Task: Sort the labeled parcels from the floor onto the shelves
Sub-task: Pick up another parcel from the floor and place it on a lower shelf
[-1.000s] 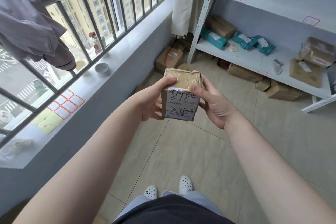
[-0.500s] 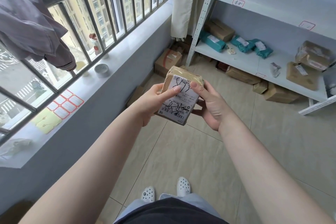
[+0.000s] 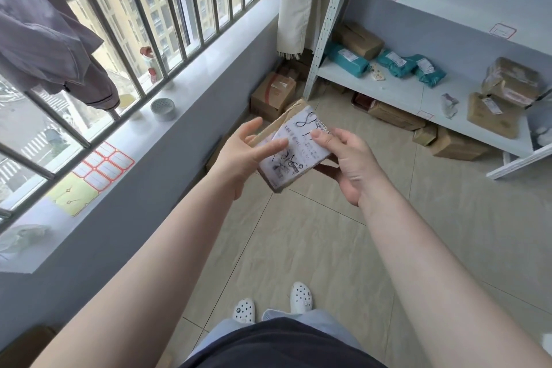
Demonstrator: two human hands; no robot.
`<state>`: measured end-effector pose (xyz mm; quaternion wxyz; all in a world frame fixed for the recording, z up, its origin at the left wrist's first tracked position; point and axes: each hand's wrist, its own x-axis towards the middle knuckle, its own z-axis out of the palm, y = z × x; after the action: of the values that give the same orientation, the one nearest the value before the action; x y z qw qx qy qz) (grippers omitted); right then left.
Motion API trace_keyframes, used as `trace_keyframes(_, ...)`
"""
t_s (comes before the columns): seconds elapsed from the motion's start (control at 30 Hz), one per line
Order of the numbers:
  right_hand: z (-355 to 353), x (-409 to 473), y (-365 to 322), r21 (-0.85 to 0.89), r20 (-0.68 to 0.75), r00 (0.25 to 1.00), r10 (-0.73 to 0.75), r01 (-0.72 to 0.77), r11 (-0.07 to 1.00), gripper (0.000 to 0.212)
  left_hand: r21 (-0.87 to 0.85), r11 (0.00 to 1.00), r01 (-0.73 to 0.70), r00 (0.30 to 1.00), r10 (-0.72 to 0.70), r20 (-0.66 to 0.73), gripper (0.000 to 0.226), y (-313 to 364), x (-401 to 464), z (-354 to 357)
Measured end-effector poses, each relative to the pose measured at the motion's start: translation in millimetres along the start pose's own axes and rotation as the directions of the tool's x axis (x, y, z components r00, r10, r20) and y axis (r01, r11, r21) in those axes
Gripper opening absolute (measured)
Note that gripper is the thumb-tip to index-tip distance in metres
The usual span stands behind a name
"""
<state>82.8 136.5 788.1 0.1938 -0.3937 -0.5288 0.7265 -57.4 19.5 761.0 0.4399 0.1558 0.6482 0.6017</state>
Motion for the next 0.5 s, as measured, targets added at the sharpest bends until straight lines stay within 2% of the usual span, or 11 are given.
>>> trace_keyframes(0.07, 2.5, -0.2, 2.8, 0.158, -0.042, 0.997, 0.061, -0.053, 0.986, 0.019, -0.139, 0.99, -0.003, 1.0, 0.001, -0.013, 0.104, -3.8, 3.3, -1.7)
trace_keyframes(0.13, 7.1, 0.6, 7.1, 0.25, -0.049, 0.995, 0.087, -0.072, 0.965, 0.014, -0.193, 0.981, 0.008, 0.999, -0.001, 0.035, 0.083, -4.7, 3.5, 2.1)
trace_keyframes(0.2, 12.7, -0.7, 11.8, 0.261, -0.035, 0.995, 0.089, -0.077, 0.962, 0.012, -0.182, 0.983, 0.032, 0.998, -0.024, 0.049, 0.065, -5.1, 3.8, 5.2)
trace_keyframes(0.3, 11.1, 0.6, 15.5, 0.186, -0.026, 0.993, 0.116, -0.109, 0.977, 0.017, -0.186, 0.982, 0.042, 0.998, -0.031, 0.063, 0.063, -3.0, 5.3, 1.4)
trace_keyframes(0.37, 7.5, 3.2, 14.1, 0.066, -0.041, 0.99, 0.134, -0.131, 0.989, 0.04, -0.152, 0.987, 0.041, 0.997, -0.03, 0.075, 0.056, 0.6, 6.7, -6.0)
trace_keyframes(0.43, 5.1, 4.3, 11.2, -0.041, -0.038, 0.989, 0.142, -0.144, 0.989, 0.077, -0.122, 0.991, 0.05, 0.993, -0.036, 0.111, 0.049, 5.1, 8.1, -12.9)
trace_keyframes(0.47, 4.3, 4.8, 10.1, -0.084, -0.031, 0.99, 0.135, -0.137, 0.987, 0.084, -0.101, 0.994, 0.052, 0.99, -0.037, 0.139, 0.046, 7.0, 9.0, -15.9)
trace_keyframes(0.5, 3.4, 5.8, 9.7, -0.109, -0.023, 0.992, 0.124, -0.126, 0.986, 0.082, -0.072, 0.996, 0.051, 0.985, -0.039, 0.169, 0.044, 9.3, 9.0, -17.6)
